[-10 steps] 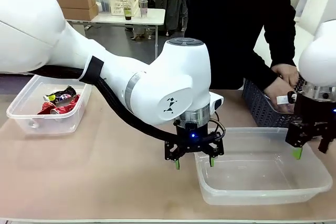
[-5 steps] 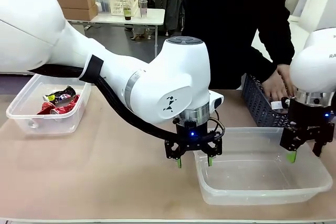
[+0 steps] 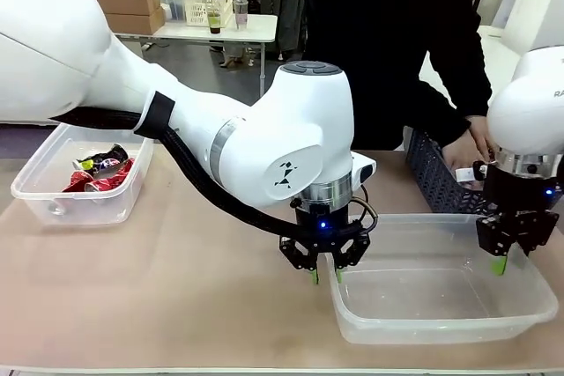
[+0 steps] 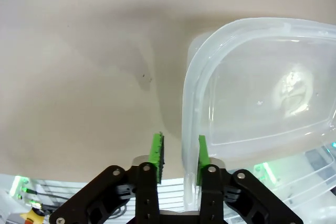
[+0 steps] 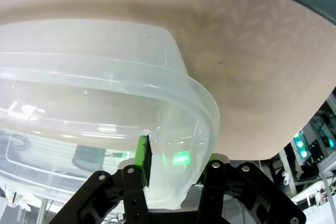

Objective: Sort the waste into each basket.
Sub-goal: Pick up the Organizing box on the right side of the table and lift it.

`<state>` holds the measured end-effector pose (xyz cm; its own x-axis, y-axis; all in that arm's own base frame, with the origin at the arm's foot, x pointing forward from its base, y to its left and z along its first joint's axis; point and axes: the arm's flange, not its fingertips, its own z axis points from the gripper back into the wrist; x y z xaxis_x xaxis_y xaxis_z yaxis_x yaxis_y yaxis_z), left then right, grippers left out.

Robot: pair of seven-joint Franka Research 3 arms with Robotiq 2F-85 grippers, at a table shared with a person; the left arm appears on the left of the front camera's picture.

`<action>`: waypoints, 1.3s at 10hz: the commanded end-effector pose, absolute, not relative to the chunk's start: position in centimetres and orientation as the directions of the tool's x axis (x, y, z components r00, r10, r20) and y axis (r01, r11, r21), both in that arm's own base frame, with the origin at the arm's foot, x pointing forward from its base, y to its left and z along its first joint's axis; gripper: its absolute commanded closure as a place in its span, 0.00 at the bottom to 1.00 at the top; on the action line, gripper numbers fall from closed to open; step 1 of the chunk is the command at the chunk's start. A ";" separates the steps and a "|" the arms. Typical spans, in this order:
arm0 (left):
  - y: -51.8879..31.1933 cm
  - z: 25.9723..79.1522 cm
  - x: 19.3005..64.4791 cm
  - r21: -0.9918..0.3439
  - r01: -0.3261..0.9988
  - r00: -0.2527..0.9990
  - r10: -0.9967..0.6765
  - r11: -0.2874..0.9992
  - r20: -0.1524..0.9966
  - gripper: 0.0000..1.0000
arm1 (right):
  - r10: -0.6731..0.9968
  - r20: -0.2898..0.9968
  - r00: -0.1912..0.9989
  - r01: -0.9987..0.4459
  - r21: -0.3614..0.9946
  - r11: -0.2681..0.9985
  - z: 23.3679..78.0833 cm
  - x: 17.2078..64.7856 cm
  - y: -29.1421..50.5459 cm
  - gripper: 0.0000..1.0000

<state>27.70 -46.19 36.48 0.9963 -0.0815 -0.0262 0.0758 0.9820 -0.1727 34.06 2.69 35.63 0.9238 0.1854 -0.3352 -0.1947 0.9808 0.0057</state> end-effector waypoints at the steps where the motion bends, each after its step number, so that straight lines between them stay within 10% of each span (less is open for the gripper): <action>1: -46.6 36.4 28.2 -0.163 0.087 0.996 -0.090 0.983 -0.013 1.00 | 0.192 -0.295 0.936 -0.198 0.011 0.980 27.1 17.1 0.8 0.88; 2: -46.5 36.4 28.1 -0.163 0.088 0.996 -0.091 0.983 -0.010 1.00 | 0.191 -0.297 0.935 -0.196 0.015 0.981 27.1 17.0 0.7 1.00; 13: -38.2 45.4 25.5 -0.219 0.082 0.996 -0.076 0.972 0.037 1.00 | -0.011 -0.427 0.904 -0.038 -0.107 0.994 39.0 18.0 4.5 1.00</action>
